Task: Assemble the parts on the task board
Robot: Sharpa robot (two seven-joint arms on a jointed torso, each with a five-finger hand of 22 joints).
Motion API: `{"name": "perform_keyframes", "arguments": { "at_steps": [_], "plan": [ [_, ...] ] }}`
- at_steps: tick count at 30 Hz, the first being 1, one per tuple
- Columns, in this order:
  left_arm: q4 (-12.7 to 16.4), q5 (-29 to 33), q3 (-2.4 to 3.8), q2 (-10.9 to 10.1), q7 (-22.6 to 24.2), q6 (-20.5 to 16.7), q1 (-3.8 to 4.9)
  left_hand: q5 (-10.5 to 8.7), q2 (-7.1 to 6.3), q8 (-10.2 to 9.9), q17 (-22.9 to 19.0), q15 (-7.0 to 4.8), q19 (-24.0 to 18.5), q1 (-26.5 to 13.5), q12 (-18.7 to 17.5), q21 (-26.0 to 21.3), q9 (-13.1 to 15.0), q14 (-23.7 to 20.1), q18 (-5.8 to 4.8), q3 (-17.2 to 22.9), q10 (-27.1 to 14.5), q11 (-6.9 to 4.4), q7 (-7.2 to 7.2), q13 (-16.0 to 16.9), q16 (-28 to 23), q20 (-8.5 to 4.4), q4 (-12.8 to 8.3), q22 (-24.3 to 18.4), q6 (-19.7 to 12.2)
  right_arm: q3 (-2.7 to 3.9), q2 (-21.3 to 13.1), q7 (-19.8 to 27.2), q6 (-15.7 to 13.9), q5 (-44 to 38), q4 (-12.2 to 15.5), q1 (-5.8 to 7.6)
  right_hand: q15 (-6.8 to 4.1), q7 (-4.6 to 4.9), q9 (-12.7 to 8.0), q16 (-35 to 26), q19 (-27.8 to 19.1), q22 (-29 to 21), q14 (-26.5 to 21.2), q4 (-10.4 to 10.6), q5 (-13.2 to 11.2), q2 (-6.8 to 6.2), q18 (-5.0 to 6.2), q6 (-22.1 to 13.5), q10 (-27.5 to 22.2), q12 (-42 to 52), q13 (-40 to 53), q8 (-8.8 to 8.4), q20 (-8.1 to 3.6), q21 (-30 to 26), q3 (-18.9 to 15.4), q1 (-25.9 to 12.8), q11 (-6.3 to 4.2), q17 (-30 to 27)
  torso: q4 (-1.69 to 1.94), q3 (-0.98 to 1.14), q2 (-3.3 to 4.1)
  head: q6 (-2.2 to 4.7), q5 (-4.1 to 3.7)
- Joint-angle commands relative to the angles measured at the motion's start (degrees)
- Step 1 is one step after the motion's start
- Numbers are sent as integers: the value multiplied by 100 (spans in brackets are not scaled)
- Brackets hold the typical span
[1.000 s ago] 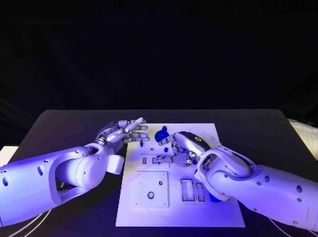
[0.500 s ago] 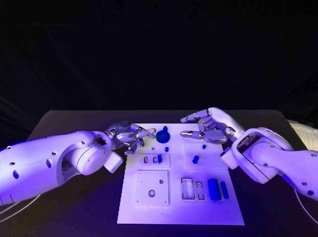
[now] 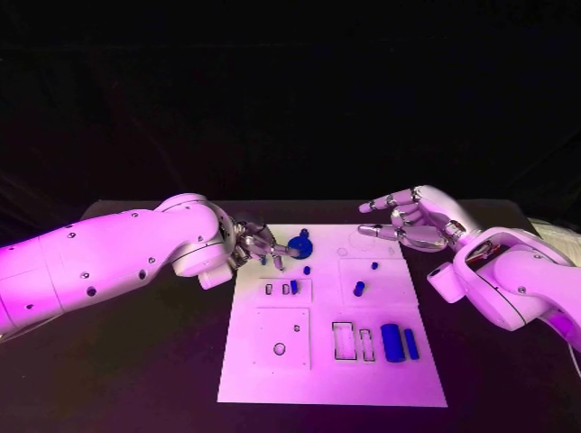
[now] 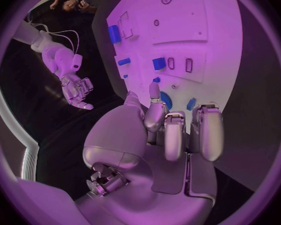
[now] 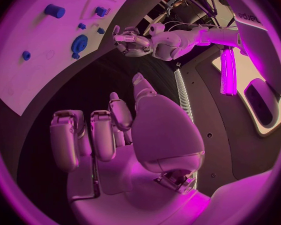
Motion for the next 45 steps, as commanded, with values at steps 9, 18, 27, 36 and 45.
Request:
{"name": "perform_keyframes", "arguments": {
  "at_steps": [9, 18, 27, 36, 45],
  "plan": [
    [-405, -821, -12, 486, -903, 768, 46, -94, 32, 165, 1505, -46, 114, -88, 67, 68, 231, 601, -87, -116, 60, -8, -7, 79, 17, -7, 3, 481, -122, -1, 14, -139, 37, 1, -44, 3, 0, -11, 10, -47, -28, 645, 363, 13, 78, 38, 96, 54, -29, 6, -17, 24, -18, -39, -61, 40, -27, 450, 7, -3, 8, -44, 9],
    [-607, -828, -71, 800, -947, 1020, 41, -94, 51, 196, 1505, -47, 123, -89, 77, 81, 285, 601, -91, -136, 63, -8, -7, 94, 17, -8, 0, 506, -157, -1, 30, -201, 41, -55, -59, 1, -1, -12, 11, -53, -33, 638, 361, 14, 88, 42, 98, 57, -34, -4, -25, 25, -19, -43, -67, 42, -28, 442, -2, -8, 10, -90, 8],
    [-692, -845, -98, 945, -958, 1168, 31, -91, 65, 218, 1505, -47, 123, -72, 86, 83, 325, 601, -92, -145, 66, -8, -8, 105, 17, -9, -6, 511, -181, -2, 71, -241, 69, -84, -98, -8, -4, -14, 13, -57, -35, 634, 361, 14, 119, 52, 99, 63, -34, -3, -27, 24, -21, -46, -84, 50, -30, 438, 7, -4, 12, -126, 7],
    [-716, -806, -106, 979, -975, 1354, 19, -67, 94, 248, 1505, -47, 113, -21, 71, 77, 386, 601, -89, -143, 51, -8, -7, 91, 17, -9, -16, 501, -220, -3, 88, -268, 89, -129, -114, -14, -5, -15, 14, -42, -26, 645, 367, 14, 137, 60, 96, 64, -23, 20, -13, 23, -23, -40, -92, 56, -31, 465, 6, -6, 10, -153, 18],
    [-771, -795, -108, 1024, -988, 1484, 10, -52, 113, 281, 1505, -45, 114, 66, 69, 82, 459, 601, -90, -136, 44, -5, -5, 94, 17, -7, -29, 514, -263, -4, 102, -274, 103, -137, -127, -20, -7, -17, 16, -43, -22, 650, 368, 13, 172, 75, 95, 68, -20, 24, -14, 22, -25, -39, -108, 69, -33, 466, 4, -5, 11, -169, 29]
  ]
}}
